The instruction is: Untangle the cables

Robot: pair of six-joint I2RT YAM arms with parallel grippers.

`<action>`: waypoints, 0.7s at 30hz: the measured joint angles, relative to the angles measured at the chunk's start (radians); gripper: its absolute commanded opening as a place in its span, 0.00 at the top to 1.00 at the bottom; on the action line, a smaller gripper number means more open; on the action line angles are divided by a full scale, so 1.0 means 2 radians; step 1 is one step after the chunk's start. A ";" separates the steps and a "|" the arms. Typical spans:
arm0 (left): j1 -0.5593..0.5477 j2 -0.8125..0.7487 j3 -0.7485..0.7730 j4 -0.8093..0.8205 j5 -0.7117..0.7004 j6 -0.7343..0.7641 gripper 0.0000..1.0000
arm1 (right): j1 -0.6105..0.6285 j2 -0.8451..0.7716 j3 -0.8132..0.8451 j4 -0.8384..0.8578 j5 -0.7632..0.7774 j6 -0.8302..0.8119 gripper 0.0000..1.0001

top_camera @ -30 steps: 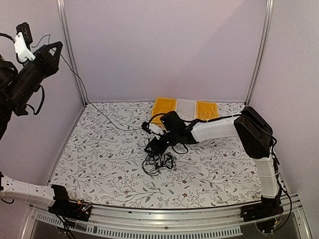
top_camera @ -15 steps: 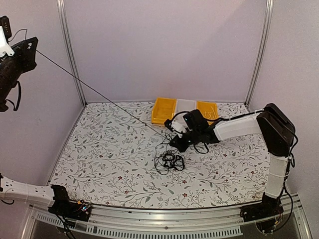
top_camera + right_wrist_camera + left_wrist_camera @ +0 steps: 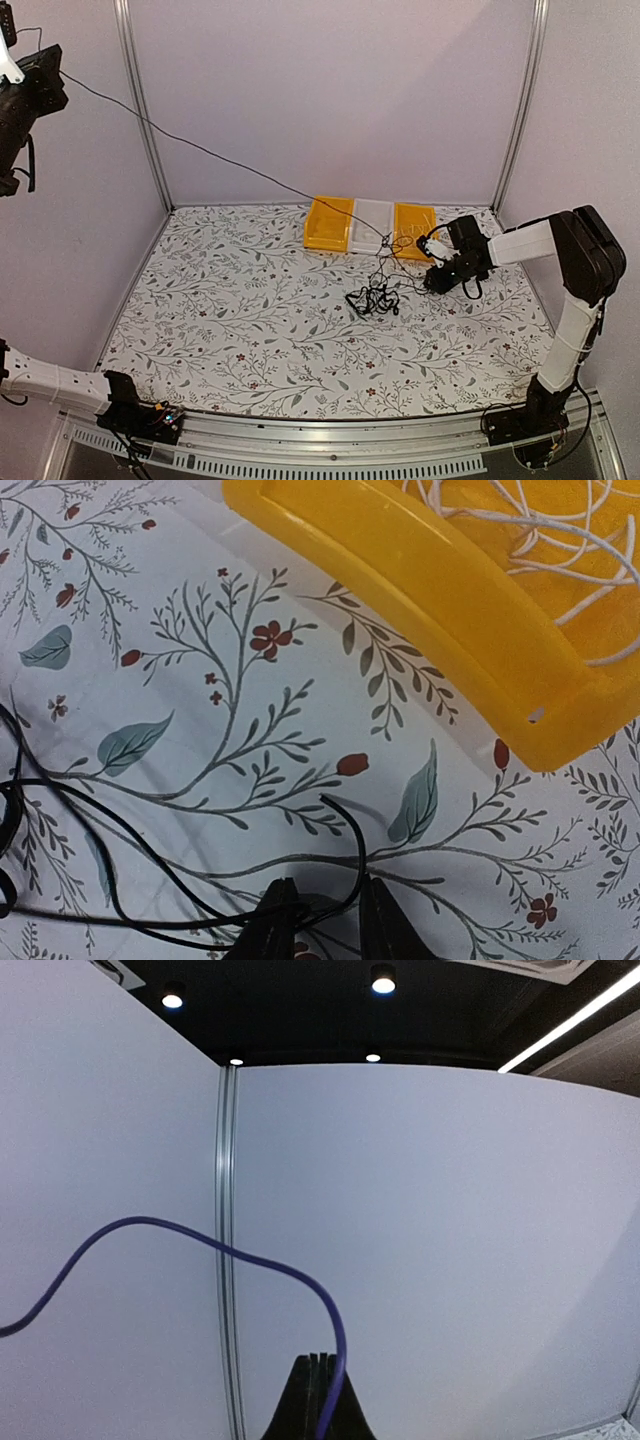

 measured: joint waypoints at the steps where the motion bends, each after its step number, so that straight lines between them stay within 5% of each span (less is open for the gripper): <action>1: 0.000 0.000 0.007 0.005 0.001 0.001 1.00 | -0.001 0.000 0.000 -0.001 0.001 -0.002 0.76; 3: 0.000 0.003 0.018 0.006 0.005 0.000 1.00 | 0.000 0.000 0.002 -0.004 0.001 -0.003 0.80; 6: 0.000 0.020 0.036 -0.003 0.009 -0.001 1.00 | 0.001 0.000 0.007 -0.013 0.001 -0.004 1.00; 15: 0.000 0.105 0.150 -0.048 0.007 0.064 1.00 | -0.027 -0.002 0.006 -0.020 -0.002 -0.012 1.00; 21: 0.000 0.106 0.197 -0.009 -0.011 0.164 1.00 | -0.091 -0.018 -0.015 -0.018 0.004 -0.025 1.00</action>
